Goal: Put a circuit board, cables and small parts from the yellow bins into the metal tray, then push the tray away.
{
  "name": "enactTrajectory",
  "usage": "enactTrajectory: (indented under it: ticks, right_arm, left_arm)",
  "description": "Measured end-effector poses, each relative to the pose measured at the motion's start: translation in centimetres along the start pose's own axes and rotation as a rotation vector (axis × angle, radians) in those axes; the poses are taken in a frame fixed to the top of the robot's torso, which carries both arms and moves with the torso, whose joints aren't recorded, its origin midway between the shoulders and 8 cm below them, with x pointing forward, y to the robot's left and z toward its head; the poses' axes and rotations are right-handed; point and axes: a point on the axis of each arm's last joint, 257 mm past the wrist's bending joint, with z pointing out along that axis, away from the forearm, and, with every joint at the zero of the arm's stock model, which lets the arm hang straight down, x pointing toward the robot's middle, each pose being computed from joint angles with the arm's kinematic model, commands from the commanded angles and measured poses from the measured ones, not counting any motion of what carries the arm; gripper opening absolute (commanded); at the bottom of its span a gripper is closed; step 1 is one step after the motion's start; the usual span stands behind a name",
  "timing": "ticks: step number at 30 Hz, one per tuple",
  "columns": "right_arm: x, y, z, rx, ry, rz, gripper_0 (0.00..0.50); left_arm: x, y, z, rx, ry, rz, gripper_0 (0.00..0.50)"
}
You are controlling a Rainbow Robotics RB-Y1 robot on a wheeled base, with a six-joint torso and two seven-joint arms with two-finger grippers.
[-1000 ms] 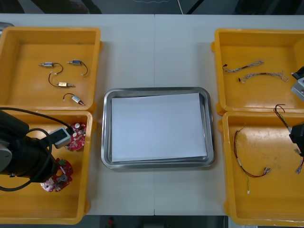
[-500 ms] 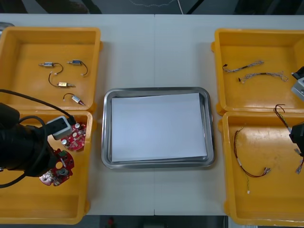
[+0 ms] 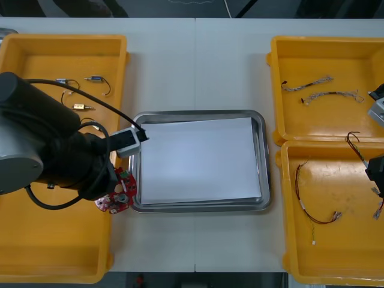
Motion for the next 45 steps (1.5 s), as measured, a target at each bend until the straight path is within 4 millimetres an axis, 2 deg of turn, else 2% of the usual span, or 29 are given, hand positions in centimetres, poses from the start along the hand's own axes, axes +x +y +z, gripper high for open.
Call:
enactTrajectory:
  ticks: [8, 14, 21, 28, 29, 30, 32, 33, 45]
  right_arm:
    - [0.0, 0.0, 0.0, 0.002, -0.001, 0.0, 0.0]
    - [-0.1, -0.1, 0.0, 0.004, -0.002, 0.001, 0.0]
    - [-0.1, -0.1, 0.0, 0.004, -0.002, 0.001, 0.0]
    - [-0.1, -0.1, 0.0, 0.004, -0.002, 0.001, 0.0]
    - [-0.1, -0.1, 0.0, 0.004, -0.002, 0.001, 0.0]
    - [-0.1, -0.1, 0.0, 0.004, -0.002, 0.001, 0.0]
    - [-0.1, -0.1, 0.0, 0.004, -0.002, 0.001, 0.0]
    - [-0.1, -0.1, 0.0, 0.004, -0.002, 0.001, 0.0]
    - [-0.2, 0.2, -0.2, -0.006, -0.005, -0.008, 0.0]
  left_arm:
    - [-4.1, 0.4, 2.9, -0.003, 0.01, -0.009, 0.0]
    - [-5.7, 0.6, 5.6, 0.006, 0.031, -0.018, 0.001]
    - [-6.1, 0.3, 9.0, -0.003, 0.032, 0.004, 0.0]
    - [-5.7, 0.4, 10.4, -0.003, 0.033, -0.005, 0.007]
    - [-5.7, 0.5, 10.5, -0.007, 0.032, -0.004, 0.091]
    - [-5.7, 0.5, 10.6, -0.008, 0.032, -0.003, 0.256]
    - [-5.6, 0.4, 10.6, -0.008, 0.034, -0.002, 0.4]
    - [-5.7, 0.4, 10.6, -0.008, 0.034, -0.002, 0.491]
    - [-6.2, 0.6, 10.4, -0.014, 0.02, -0.057, 0.5]
